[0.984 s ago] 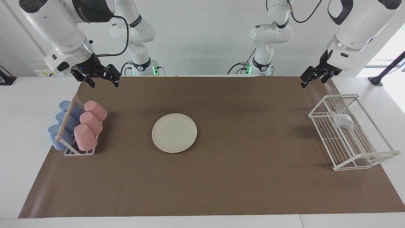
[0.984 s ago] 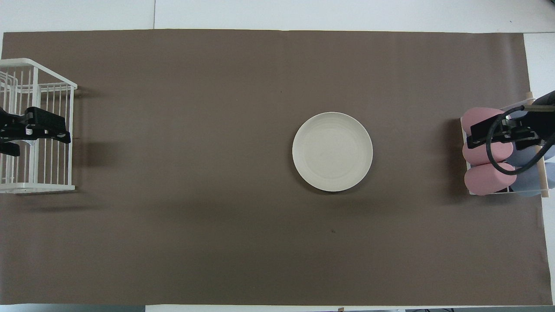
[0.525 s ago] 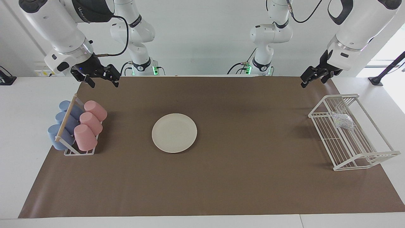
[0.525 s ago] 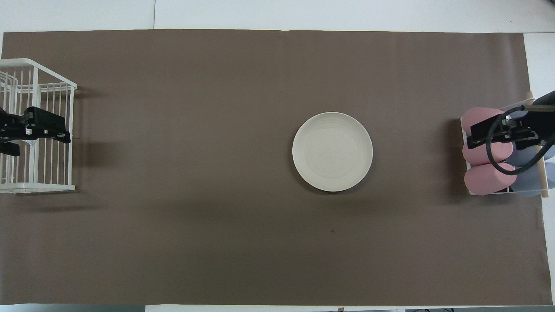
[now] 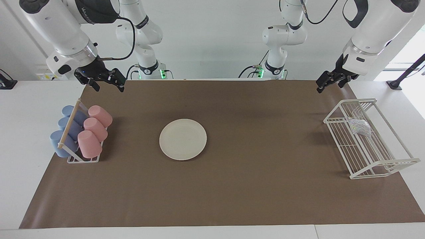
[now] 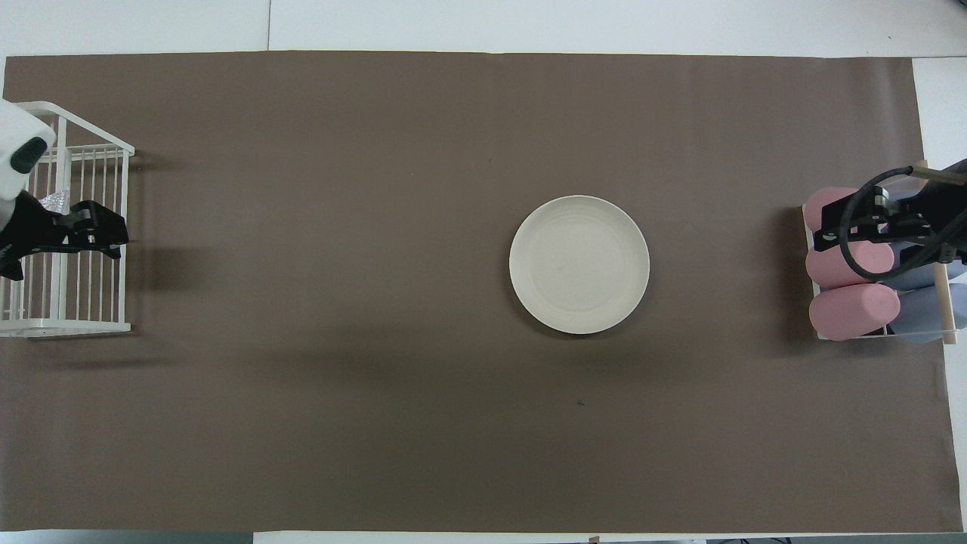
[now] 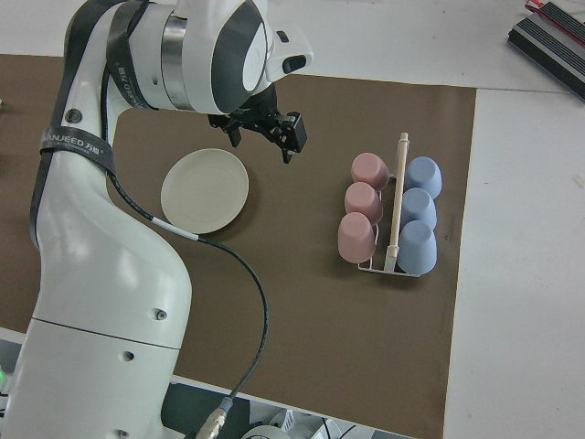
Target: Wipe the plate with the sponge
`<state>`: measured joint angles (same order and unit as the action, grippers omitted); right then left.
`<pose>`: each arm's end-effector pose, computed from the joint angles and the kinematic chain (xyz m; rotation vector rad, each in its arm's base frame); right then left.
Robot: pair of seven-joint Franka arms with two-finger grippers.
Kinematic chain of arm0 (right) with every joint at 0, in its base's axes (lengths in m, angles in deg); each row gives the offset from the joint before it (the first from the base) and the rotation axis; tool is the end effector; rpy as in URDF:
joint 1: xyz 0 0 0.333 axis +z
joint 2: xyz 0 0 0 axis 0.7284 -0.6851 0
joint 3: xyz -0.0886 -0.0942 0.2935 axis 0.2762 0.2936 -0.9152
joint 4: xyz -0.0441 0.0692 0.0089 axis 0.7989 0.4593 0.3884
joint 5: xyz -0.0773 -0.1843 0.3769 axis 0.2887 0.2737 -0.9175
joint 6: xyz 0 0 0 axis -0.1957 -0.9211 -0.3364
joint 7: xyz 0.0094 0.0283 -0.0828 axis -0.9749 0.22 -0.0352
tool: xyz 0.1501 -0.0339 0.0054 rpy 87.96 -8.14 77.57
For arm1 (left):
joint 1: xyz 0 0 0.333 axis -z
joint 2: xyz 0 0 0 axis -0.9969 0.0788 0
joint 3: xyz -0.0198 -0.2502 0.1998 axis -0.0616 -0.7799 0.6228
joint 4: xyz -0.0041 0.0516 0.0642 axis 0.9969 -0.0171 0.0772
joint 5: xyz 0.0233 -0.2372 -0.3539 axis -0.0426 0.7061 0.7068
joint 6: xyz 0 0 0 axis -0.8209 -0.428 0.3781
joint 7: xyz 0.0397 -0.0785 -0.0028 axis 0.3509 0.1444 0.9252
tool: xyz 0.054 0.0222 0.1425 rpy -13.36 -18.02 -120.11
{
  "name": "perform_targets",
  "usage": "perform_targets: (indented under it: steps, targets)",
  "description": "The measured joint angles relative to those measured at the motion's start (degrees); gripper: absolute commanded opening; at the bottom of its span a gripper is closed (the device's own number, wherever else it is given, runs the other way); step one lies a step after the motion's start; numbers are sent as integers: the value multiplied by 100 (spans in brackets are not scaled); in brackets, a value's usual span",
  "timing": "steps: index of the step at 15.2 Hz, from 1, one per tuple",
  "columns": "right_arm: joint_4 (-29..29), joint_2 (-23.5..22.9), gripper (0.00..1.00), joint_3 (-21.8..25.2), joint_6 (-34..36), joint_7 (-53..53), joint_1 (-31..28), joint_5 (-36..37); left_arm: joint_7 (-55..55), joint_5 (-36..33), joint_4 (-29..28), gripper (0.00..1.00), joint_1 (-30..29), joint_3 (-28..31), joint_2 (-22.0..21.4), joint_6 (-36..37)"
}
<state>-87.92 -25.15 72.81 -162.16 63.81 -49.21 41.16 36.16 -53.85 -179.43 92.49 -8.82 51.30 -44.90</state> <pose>0.5766 0.0024 0.5655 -3.0600 0.4090 0.2155 0.5697 -0.0598 0.5368 -2.8253 -0.3151 0.0892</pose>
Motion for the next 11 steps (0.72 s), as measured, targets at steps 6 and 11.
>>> perform_targets:
  steps: [6, 11]
  targets:
    - [-154, 13, 100, 0, -409, -737, -1, 0, -551, -2312, -391, 100, 926, -55, 1054, -112]
    - [-372, 106, 100, 1, -512, -1534, -17, -3, -553, -3324, -691, 100, 731, 44, 1388, -515]
